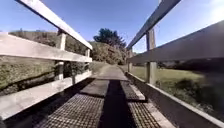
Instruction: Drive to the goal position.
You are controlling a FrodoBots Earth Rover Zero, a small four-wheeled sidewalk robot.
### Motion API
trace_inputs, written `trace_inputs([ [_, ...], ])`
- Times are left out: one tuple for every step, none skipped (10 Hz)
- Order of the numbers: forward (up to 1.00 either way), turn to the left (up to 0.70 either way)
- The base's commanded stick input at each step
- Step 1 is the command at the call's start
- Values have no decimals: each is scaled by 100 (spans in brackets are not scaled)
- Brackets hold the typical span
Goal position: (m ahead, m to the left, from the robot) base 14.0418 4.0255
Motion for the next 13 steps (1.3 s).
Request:
trace_inputs([
  [50, 0],
  [50, 0],
  [50, 0],
  [50, 0],
  [50, 0],
  [50, 0],
  [50, 0],
  [50, 0],
  [50, 0],
  [50, 0],
  [50, 0],
  [50, 0],
  [50, 0],
])
